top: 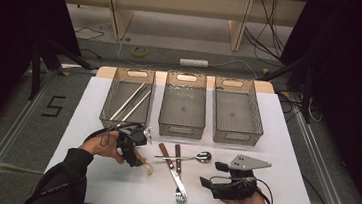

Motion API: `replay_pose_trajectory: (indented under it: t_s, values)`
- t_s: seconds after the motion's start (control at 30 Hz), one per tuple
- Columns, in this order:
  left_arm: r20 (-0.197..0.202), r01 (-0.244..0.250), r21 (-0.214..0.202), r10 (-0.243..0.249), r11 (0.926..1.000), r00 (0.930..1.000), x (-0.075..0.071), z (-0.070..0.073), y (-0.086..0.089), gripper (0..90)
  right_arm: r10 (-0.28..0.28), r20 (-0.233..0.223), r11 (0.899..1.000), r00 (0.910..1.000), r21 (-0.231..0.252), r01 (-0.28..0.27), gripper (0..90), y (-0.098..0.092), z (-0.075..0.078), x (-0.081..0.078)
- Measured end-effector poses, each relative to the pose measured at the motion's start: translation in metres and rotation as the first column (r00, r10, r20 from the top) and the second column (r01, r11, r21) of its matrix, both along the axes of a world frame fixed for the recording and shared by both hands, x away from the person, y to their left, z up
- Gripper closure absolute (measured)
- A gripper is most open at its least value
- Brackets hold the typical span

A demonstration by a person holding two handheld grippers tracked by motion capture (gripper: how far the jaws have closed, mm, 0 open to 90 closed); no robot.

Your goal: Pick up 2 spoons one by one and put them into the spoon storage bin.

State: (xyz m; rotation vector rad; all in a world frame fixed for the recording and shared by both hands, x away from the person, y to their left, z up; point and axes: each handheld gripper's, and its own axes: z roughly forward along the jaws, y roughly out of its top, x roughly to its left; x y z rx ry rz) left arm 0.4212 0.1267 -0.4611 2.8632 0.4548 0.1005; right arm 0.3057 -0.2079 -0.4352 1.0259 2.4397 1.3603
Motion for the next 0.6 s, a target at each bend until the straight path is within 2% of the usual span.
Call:
replay_pose_trajectory:
  t_s: [0.07, 0.3, 0.33, 0.5, 0.6]
  values:
    - [0.0, 0.007, 0.008, -0.007, 0.9999, 1.0, -0.0004, -0.0003, -0.0004, 27.3, 0.0, -0.001, 1.0, 1.0, -0.002, 0.0, 25.2, 0.0, -0.0001, -0.0002]
    - [-0.037, 0.036, 0.026, -0.035, 0.999, 0.9987, -0.0009, -0.0034, -0.0027, 34.2, -0.006, -0.004, 1.0, 1.0, -0.003, 0.006, 25.3, -0.0024, -0.0009, 0.0001]
    - [-0.041, 0.045, 0.036, -0.043, 0.9984, 0.9982, -0.0013, -0.0025, -0.0027, 36.4, -0.008, -0.002, 1.0, 1.0, -0.001, 0.008, 25.3, -0.0027, -0.0008, -0.0001]
    - [-0.043, 0.043, 0.027, -0.042, 0.9987, 0.9982, -0.0069, -0.0012, -0.0026, 48.4, -0.007, -0.003, 1.0, 1.0, -0.004, 0.007, 25.4, -0.0028, -0.0003, -0.0007]
    - [-0.039, 0.059, 0.032, -0.057, 0.9978, 0.9976, -0.0095, -0.0004, -0.0032, 53.6, -0.01, -0.005, 1.0, 0.9999, -0.006, 0.01, 25.5, -0.0021, -0.0004, -0.0009]
